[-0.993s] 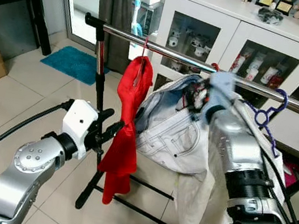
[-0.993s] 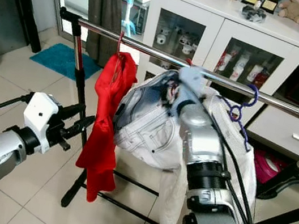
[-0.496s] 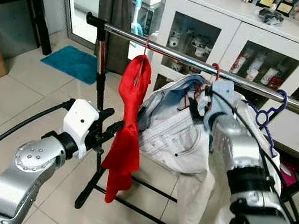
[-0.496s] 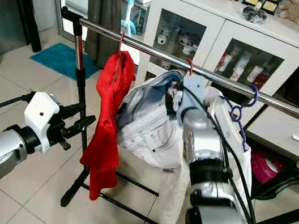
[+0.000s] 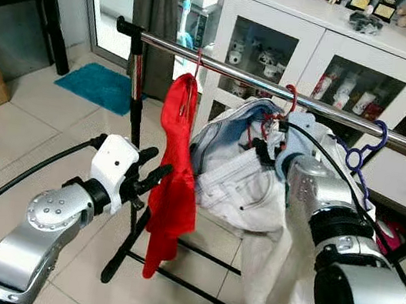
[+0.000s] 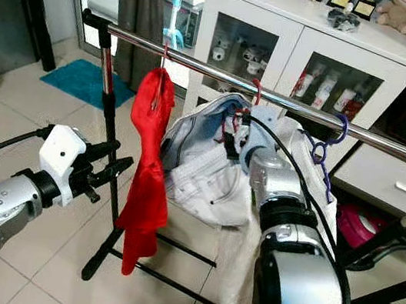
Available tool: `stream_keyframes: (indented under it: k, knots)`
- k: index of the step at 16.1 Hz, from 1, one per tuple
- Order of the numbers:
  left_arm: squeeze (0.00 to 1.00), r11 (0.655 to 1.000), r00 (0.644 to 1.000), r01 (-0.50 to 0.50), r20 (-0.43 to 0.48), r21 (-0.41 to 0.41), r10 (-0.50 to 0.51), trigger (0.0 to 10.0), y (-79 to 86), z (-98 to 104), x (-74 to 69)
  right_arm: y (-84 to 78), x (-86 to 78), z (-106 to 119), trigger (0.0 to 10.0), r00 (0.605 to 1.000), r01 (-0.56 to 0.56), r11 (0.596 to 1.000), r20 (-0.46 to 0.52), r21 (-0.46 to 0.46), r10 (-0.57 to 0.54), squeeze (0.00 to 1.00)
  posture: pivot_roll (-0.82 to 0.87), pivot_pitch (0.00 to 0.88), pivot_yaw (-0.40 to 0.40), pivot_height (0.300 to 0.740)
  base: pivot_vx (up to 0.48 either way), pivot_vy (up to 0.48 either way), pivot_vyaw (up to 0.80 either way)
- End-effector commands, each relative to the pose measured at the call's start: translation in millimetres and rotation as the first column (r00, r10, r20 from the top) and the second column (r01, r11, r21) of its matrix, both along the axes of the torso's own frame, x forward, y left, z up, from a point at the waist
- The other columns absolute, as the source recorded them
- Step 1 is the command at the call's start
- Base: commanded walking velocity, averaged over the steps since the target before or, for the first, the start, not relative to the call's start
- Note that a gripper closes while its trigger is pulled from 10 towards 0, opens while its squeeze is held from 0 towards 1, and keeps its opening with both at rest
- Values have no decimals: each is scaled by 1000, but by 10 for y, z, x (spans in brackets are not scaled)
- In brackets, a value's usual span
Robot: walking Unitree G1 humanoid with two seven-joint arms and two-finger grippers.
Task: Hang hanger
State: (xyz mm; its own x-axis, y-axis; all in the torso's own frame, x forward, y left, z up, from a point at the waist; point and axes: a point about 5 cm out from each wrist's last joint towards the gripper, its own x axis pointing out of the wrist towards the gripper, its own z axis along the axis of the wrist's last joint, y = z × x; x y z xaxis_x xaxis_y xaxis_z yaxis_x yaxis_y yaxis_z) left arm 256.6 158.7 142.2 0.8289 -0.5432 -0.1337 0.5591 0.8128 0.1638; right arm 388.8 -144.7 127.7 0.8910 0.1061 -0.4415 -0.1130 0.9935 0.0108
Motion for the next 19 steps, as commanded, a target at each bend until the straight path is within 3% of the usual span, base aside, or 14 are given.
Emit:
stream_keyframes:
  k: [1,3,5,11,19]
  knots:
    - [0,1000,1000,4,15,5,-4,10000,-20,19,13,-58,9,2,0,1000,20,1000,-6,19,-19,0,-67,0,-89,740,0,0,0]
    - [0,1000,1000,12,18,3,-12,10000,-29,28,14,-78,7,-34,0,999,26,999,-18,-20,-26,0,-65,0,-90,740,0,0,0]
    - [0,999,999,42,24,-4,-41,10000,-46,48,4,-66,17,-30,0,999,27,1000,-20,7,-27,0,-64,0,-87,740,0,0,0]
    - [0,974,980,197,12,-111,-197,10000,-120,129,-119,-65,73,78,0,1000,5,1000,8,28,-5,0,-65,0,-88,740,0,0,0]
    - [0,967,973,230,23,-111,-228,10000,-100,190,-82,-64,124,198,0,998,-17,1000,58,20,16,0,-85,0,-52,740,0,0,0]
